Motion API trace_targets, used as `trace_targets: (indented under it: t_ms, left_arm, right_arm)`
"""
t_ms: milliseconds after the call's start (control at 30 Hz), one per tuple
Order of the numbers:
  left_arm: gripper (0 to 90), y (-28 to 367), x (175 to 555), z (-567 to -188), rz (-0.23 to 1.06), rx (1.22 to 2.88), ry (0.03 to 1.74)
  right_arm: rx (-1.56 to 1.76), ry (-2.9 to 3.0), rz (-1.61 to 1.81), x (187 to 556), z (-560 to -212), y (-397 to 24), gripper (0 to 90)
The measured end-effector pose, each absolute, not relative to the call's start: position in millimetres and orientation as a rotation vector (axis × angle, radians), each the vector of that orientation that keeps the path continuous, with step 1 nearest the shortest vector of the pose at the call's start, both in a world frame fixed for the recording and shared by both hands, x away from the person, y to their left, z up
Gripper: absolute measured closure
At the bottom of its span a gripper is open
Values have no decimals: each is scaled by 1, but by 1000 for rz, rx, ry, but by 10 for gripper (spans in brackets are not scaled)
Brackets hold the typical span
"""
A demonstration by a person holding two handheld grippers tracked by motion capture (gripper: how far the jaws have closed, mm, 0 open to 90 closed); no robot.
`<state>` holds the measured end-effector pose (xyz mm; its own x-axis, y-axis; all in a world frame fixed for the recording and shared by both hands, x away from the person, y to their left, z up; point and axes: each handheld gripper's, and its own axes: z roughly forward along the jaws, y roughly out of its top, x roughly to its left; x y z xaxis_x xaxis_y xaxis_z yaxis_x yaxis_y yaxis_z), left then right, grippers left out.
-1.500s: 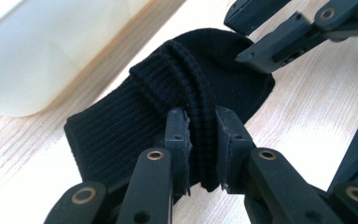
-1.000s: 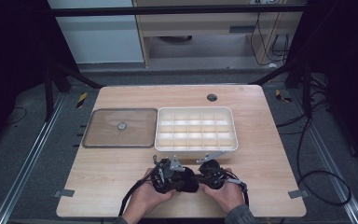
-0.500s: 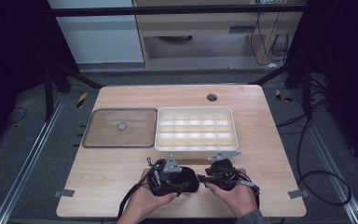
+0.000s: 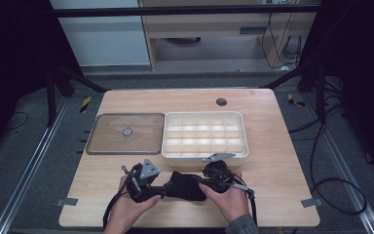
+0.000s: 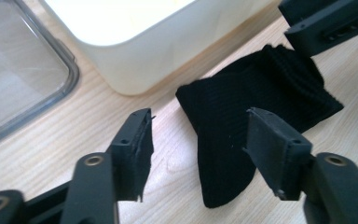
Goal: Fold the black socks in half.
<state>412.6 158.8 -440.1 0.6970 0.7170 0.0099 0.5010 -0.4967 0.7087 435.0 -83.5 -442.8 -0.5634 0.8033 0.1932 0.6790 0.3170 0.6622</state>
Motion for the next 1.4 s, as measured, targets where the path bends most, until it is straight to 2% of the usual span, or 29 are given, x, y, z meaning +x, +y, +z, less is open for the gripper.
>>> trace_targets:
  t_ms: [200, 367, 467, 800, 967, 1100, 1400]
  left_arm:
    - [346, 161, 415, -455, 344, 2218, 954]
    - [348, 164, 415, -466, 288, 2226, 967]
    - [391, 164, 413, -471, 257, 2255, 955]
    - [691, 164, 414, -475, 189, 2270, 984]
    - [791, 164, 415, -475, 174, 2282, 968]
    - [821, 166, 416, -474, 171, 2298, 950]
    - [826, 175, 410, -471, 165, 2328, 962]
  right_arm:
    - [1410, 2378, 1069, 439, -453, -74, 491]
    - [1420, 2382, 1024, 442, -461, -71, 486]
    - [1412, 2410, 997, 441, -464, -73, 481]
    - [1392, 2491, 963, 433, -476, -79, 465]
    - [1377, 2511, 954, 429, -476, -79, 486]
    - [1345, 2544, 934, 425, -475, -78, 520]
    - [1308, 2579, 930, 421, -474, -74, 515]
